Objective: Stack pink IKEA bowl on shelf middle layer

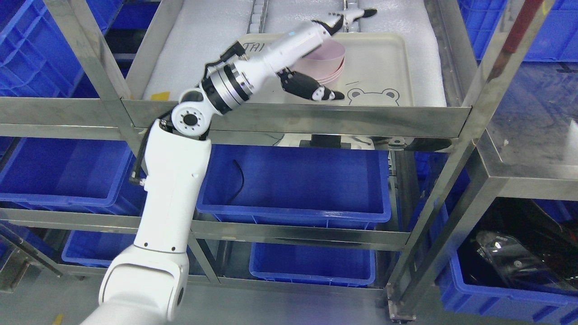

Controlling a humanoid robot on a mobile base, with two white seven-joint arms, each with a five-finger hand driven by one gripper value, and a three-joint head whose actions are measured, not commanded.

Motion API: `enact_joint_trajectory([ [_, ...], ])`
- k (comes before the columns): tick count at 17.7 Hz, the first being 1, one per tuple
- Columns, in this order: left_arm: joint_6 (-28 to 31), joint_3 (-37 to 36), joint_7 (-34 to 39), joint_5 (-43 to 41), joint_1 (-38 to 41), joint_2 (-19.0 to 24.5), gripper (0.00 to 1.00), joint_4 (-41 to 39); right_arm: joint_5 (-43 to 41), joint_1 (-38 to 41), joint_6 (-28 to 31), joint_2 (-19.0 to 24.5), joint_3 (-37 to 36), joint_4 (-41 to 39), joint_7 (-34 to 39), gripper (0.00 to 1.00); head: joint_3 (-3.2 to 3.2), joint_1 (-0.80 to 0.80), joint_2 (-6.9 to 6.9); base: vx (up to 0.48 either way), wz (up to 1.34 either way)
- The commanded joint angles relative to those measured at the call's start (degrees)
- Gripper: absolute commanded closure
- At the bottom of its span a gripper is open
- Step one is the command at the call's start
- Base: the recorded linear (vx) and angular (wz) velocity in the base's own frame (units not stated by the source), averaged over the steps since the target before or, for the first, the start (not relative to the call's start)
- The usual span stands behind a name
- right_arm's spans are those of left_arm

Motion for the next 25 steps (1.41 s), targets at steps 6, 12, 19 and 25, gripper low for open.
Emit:
enact_joint_trajectory([
  [6,-7.42,-16.14,0.6,1.72,29.71,-0.03,0.0,-3.81,0.0,1.32,0.03,-1.0,0.0,-1.0,0.01,0.0,0.0,0.0,0.0,0.0,0.0],
  [12,-7.42,-5.06,11.63,3.29,41.68,-0.03,0.0,4.18,0.0,1.32,0.03,-1.0,0.0,-1.0,0.01,0.0,0.0,0.0,0.0,0.0,0.0],
  [19,-0.14,7.07,32.23,10.4,42.13,-0.03,0.0,6.22,0.0,1.32,0.03,-1.0,0.0,-1.0,0.01,0.0,0.0,0.0,0.0,0.0,0.0],
  [25,11.55,10.16,32.77,15.95,41.69,-0.03,0.0,-2.64,0.0,1.32,0.03,-1.0,0.0,-1.0,0.01,0.0,0.0,0.0,0.0,0.001,0.01],
])
